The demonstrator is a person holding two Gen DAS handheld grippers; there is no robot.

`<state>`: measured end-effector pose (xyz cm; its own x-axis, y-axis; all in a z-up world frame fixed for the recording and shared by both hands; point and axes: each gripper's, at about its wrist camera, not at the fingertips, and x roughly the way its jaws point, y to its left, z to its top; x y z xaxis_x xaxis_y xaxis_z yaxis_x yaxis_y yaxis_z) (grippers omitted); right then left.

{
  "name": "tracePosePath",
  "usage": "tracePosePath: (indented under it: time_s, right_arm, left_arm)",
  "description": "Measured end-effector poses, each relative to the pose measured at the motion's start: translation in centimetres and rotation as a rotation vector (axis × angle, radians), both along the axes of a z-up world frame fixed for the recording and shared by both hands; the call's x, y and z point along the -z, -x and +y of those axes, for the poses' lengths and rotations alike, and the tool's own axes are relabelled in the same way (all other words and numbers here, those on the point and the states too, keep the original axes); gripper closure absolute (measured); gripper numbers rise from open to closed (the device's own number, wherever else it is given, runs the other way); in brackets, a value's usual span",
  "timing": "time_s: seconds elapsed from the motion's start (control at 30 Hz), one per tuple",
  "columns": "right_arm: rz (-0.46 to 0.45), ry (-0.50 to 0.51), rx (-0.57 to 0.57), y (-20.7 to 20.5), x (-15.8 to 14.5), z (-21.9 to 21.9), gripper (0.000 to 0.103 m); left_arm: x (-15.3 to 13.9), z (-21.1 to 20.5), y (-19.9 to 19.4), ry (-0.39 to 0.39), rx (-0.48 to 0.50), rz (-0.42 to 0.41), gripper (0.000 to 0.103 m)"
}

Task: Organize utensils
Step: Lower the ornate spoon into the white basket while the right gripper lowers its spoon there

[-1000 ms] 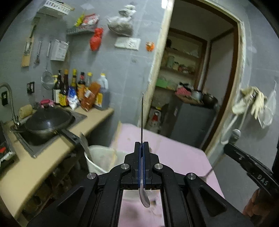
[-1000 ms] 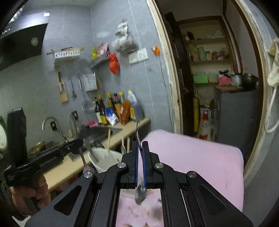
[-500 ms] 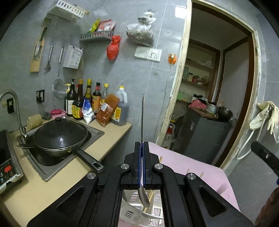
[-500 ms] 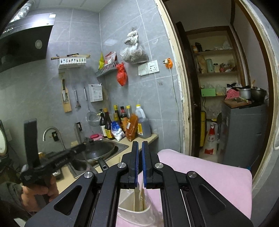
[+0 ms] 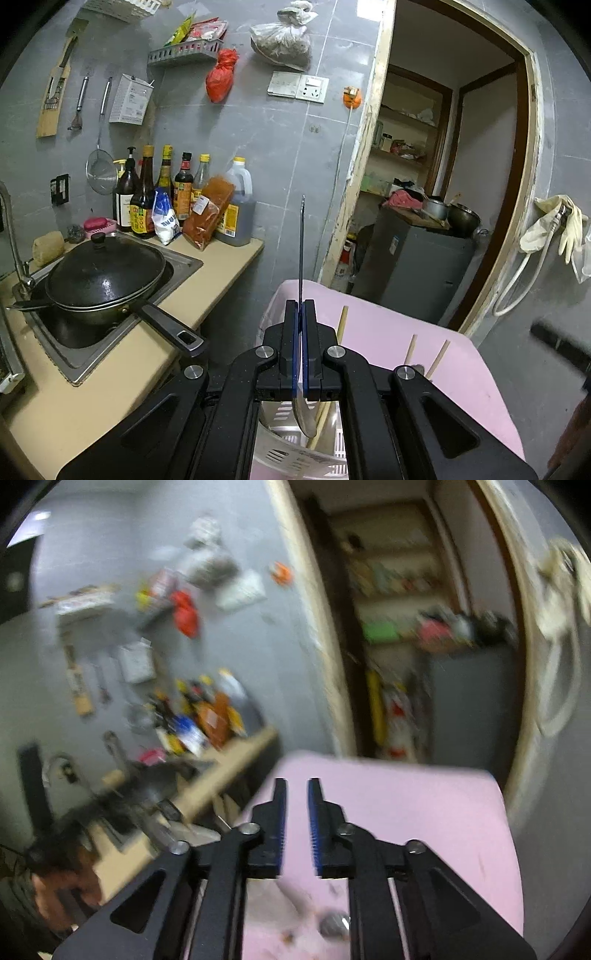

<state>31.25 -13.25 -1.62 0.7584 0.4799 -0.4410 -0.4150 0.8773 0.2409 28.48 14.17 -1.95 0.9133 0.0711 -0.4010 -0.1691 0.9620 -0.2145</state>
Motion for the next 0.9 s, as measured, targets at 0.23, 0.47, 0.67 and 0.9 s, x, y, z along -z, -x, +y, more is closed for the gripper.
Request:
tracePosePath:
  time_s: [0.23,0.47,0.67,0.9]
  right_arm:
    - [0.243,0.046,0.106,-1.0,7.1,-3.4,0.078]
    - [0.482,0.029,0.074,-2.6,12.9,-3.9,0.061]
    - [0.358,0.239,-0.135,-0.7,13.5,-1.0,0.040]
    - [0.200,0.502,-0.270,-0.2,15.5,2.9,0.036]
  left_arm:
    - [1.5,-0.9,-0.5,-0.034,0.024,0.045,0.103]
    - [3.1,-1.3,-0.7,-0.031,0.061,0.122,0.090]
    - [3.1,-0.8,0.0,0.024,0.076,0.119,0.066]
    - [2.3,-1.1,2.3,0.039,0.032,0.084,0.046]
